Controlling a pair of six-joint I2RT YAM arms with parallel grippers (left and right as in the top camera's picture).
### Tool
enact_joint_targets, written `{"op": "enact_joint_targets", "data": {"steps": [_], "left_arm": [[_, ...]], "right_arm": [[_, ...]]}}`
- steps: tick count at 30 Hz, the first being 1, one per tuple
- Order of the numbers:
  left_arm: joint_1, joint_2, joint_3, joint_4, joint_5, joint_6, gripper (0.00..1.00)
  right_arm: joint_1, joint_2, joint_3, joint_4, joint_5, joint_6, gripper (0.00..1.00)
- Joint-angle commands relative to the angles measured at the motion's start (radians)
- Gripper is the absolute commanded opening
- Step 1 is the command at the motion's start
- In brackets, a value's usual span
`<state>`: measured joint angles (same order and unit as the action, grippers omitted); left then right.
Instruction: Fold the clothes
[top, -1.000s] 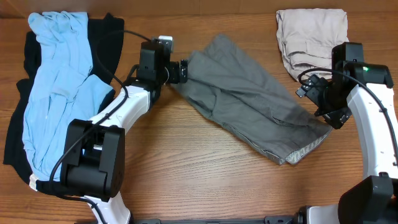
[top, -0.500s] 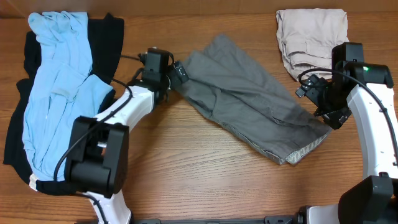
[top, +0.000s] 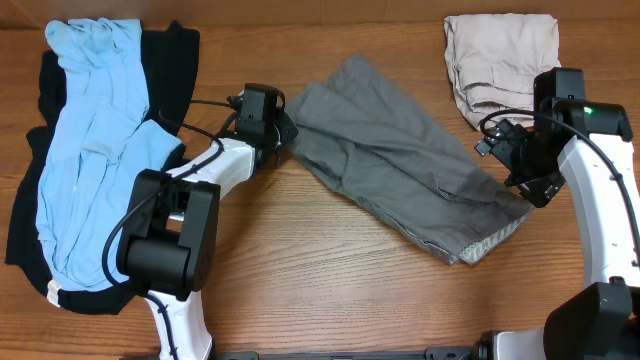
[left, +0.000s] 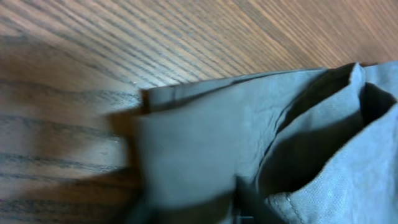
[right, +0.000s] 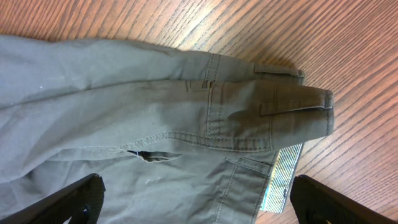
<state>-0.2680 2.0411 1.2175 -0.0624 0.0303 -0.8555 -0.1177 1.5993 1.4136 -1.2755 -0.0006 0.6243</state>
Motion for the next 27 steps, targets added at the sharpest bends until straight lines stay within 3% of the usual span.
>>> {"op": "enact_joint_targets", "data": {"steps": [1, 2, 7, 10, 15, 23, 27], "left_arm": [[-0.003, 0.019, 0.008, -0.005, -0.047, 0.011, 0.13], [-0.001, 0.019, 0.008, -0.007, -0.060, 0.021, 0.04], [0.027, 0.018, 0.008, -0.016, -0.091, 0.155, 0.04], [0.073, 0.011, 0.008, -0.077, -0.064, 0.172, 0.04], [0.181, -0.026, 0.008, -0.271, 0.022, 0.196, 0.04], [0.331, -0.132, 0.008, -0.635, -0.029, 0.307, 0.04], [0.354, -0.178, 0.008, -0.721, -0.029, 0.412, 0.04]], "right_arm": [[-0.001, -0.004, 0.024, 0.003, -0.002, 0.004, 1.00], [-0.001, -0.004, 0.024, 0.003, -0.002, 0.004, 1.00], [-0.001, -0.004, 0.024, 0.005, -0.002, 0.004, 1.00], [-0.001, -0.004, 0.024, 0.005, -0.002, 0.004, 1.00], [0.000, -0.004, 0.024, 0.006, -0.003, 0.004, 1.00], [0.000, -0.004, 0.024, 0.029, -0.003, 0.004, 1.00], [0.000, -0.004, 0.024, 0.044, -0.005, 0.004, 1.00]]}}
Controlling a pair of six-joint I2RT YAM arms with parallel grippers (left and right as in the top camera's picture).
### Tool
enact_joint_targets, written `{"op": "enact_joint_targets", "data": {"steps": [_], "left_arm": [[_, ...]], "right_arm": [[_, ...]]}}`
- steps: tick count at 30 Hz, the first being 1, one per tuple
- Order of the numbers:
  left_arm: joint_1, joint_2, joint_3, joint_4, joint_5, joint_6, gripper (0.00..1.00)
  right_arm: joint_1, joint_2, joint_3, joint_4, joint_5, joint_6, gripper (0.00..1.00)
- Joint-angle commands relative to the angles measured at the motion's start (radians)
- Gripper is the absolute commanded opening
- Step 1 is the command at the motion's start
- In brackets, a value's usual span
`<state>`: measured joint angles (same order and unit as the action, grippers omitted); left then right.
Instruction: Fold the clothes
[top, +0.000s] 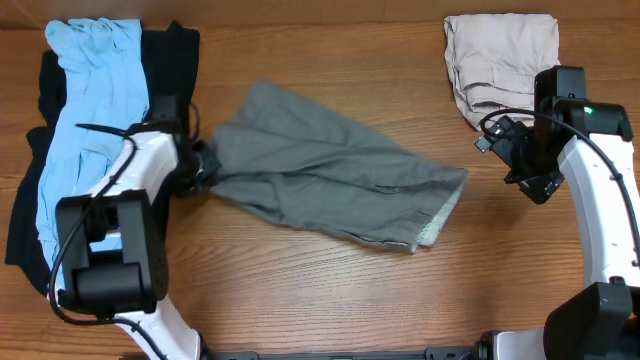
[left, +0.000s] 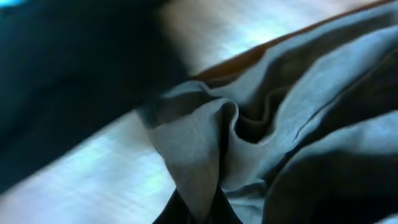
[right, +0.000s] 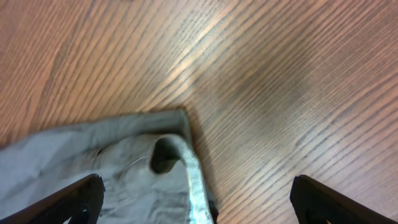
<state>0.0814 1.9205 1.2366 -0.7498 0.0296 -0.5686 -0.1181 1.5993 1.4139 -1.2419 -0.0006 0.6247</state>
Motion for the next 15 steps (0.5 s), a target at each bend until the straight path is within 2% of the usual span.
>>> {"op": "enact_joint_targets", "data": {"steps": [1, 3, 4, 5, 6, 7, 13, 15], "left_arm": [[0.004, -0.067, -0.011, -0.047, -0.028, 0.153, 0.07], [0.003, -0.083, -0.011, -0.072, -0.029, 0.211, 0.24], [0.003, -0.092, -0.010, -0.087, -0.029, 0.240, 0.49], [0.003, -0.098, -0.010, -0.096, -0.029, 0.260, 0.66], [0.003, -0.103, -0.010, -0.108, -0.029, 0.280, 0.73], [0.003, -0.111, -0.006, -0.122, -0.029, 0.291, 0.76], [-0.003, -0.194, 0.062, -0.212, -0.022, 0.350, 0.76], [-0.017, -0.231, 0.077, -0.211, 0.013, 0.452, 0.79]], "right_arm": [[0.000, -0.004, 0.023, 0.014, -0.005, 0.003, 1.00], [0.000, -0.004, 0.023, 0.018, -0.005, 0.003, 1.00], [0.000, -0.004, 0.023, 0.019, -0.005, 0.003, 1.00], [0.000, -0.004, 0.023, 0.019, -0.005, -0.005, 1.00], [0.000, -0.004, 0.023, 0.018, -0.005, -0.011, 1.00], [0.000, -0.004, 0.023, 0.018, -0.005, -0.024, 1.00], [0.000, -0.004, 0.023, 0.014, -0.006, -0.049, 1.00], [0.000, -0.004, 0.023, 0.013, -0.006, -0.053, 1.00]]}}
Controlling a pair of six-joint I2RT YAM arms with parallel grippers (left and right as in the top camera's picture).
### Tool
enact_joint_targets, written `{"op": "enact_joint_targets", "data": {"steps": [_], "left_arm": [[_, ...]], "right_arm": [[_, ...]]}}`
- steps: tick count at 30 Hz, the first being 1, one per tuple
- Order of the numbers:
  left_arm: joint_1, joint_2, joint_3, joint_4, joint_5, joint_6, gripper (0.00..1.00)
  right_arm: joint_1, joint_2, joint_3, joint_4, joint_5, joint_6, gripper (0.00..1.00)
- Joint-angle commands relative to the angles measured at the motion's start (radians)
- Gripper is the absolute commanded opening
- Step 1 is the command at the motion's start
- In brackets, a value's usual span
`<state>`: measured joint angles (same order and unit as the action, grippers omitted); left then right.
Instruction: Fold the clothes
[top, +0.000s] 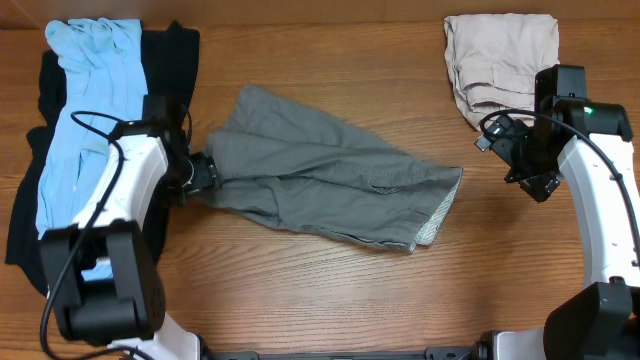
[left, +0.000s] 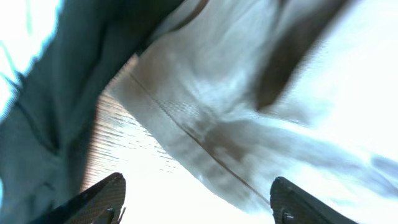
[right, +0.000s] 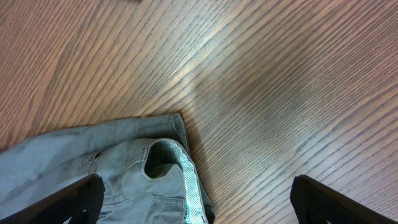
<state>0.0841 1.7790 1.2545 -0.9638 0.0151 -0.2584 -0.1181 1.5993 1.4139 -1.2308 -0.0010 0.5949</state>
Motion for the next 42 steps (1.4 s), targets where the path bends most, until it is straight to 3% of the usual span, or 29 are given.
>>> {"op": "enact_joint_targets", "data": {"steps": [1, 8, 11, 17, 26, 33, 39, 42], "left_arm": [[-0.030, -0.105, 0.059, 0.016, 0.032, 0.194, 0.82], [-0.106, -0.044, 0.043, 0.134, 0.082, 0.404, 0.79], [-0.133, 0.011, 0.043, 0.147, 0.037, 0.447, 0.73], [-0.139, 0.094, 0.043, 0.137, -0.004, 0.446, 0.60], [-0.139, 0.101, 0.043, 0.146, -0.026, 0.444, 0.55], [-0.151, 0.104, 0.030, 0.161, -0.023, 0.425, 0.28], [-0.148, 0.111, 0.006, 0.163, -0.109, 0.280, 0.27], [-0.148, 0.111, 0.006, 0.174, -0.105, 0.229, 0.36]], "right_arm": [[0.000, -0.004, 0.023, 0.001, -0.005, -0.023, 1.00], [0.000, -0.004, 0.014, -0.001, -0.001, -0.028, 1.00], [0.000, -0.003, 0.013, -0.002, -0.001, -0.028, 1.00], [0.000, -0.003, 0.012, -0.001, 0.003, -0.028, 1.00], [0.000, -0.003, 0.012, 0.000, 0.025, -0.027, 1.00], [0.000, -0.003, 0.012, 0.005, 0.025, -0.027, 1.00], [0.000, -0.003, 0.012, 0.007, 0.025, -0.049, 1.00], [0.000, -0.003, 0.012, 0.007, 0.025, -0.055, 1.00]]}}
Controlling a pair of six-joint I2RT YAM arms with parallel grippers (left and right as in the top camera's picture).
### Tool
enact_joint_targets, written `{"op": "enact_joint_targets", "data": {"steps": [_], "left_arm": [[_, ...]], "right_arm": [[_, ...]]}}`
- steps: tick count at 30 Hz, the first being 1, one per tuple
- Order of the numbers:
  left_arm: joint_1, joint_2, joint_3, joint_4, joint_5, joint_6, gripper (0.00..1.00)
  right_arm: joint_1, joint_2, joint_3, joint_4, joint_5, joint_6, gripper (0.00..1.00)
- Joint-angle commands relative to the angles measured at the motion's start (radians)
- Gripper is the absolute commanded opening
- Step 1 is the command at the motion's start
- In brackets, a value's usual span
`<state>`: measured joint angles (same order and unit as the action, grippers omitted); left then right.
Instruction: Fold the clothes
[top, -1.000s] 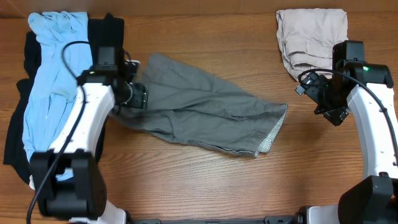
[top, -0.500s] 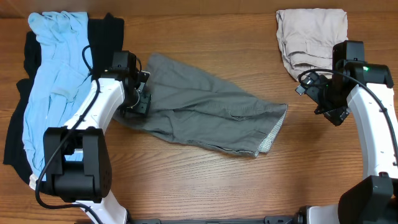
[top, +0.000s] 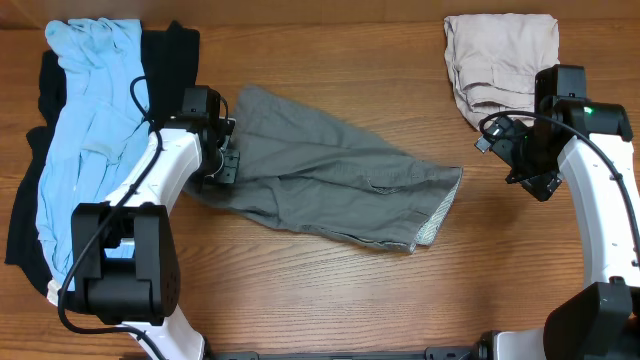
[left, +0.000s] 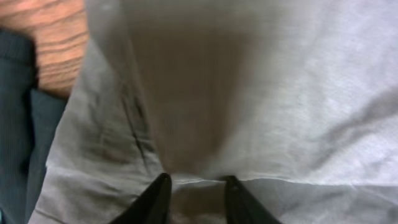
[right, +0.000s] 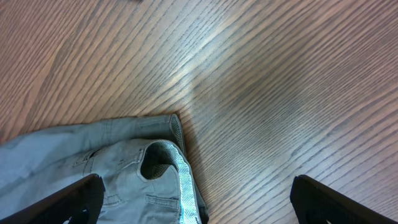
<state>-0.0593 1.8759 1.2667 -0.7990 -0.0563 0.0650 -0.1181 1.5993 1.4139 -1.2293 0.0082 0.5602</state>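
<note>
Grey shorts (top: 330, 185) lie rumpled across the middle of the wooden table, with the light-lined waistband at the right end. My left gripper (top: 222, 152) is at their left end. In the left wrist view its fingers (left: 158, 196) stand close together with a fold of the grey cloth (left: 249, 93) pinched between them. My right gripper (top: 535, 182) hangs open over bare wood, to the right of the waistband (right: 180, 180), holding nothing.
A folded beige garment (top: 500, 55) lies at the back right, just behind the right arm. A light blue garment (top: 90, 130) is spread over black cloth (top: 170, 60) along the left side, touching the shorts' left end.
My left gripper was open at the shorts' lower left corner. It is now further back and to the right, shut on a fold of the cloth. The shorts and right arm have barely moved.
The shorts first lay slanting toward the right, my left gripper shut on their left end and the right gripper open over the waistband. Then they lay further left, still held. Then the left gripper was open. It now grips the cloth again.
</note>
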Motion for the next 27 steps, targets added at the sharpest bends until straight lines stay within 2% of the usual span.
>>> {"op": "enact_joint_targets", "data": {"steps": [1, 4, 9, 12, 21, 27], "left_arm": [[-0.004, 0.014, -0.006, 0.015, -0.026, -0.103, 0.39], [0.000, 0.014, -0.006, 0.042, 0.016, -0.106, 0.52], [0.000, 0.014, -0.009, 0.091, 0.086, -0.106, 0.54], [-0.001, 0.015, -0.010, 0.098, 0.099, -0.106, 0.45], [-0.001, 0.015, -0.013, 0.110, 0.098, -0.107, 0.04], [-0.001, -0.003, 0.025, 0.135, 0.107, -0.154, 0.04]], "right_arm": [[0.000, -0.003, 0.012, 0.005, 0.016, -0.026, 1.00], [0.000, -0.003, 0.012, 0.005, 0.016, -0.045, 1.00], [0.000, -0.003, 0.012, 0.009, 0.016, -0.045, 1.00], [0.000, -0.003, 0.012, 0.013, 0.016, -0.046, 1.00], [0.000, -0.003, 0.012, 0.020, 0.016, -0.045, 1.00], [0.000, -0.003, 0.012, 0.021, 0.016, -0.064, 1.00]]}}
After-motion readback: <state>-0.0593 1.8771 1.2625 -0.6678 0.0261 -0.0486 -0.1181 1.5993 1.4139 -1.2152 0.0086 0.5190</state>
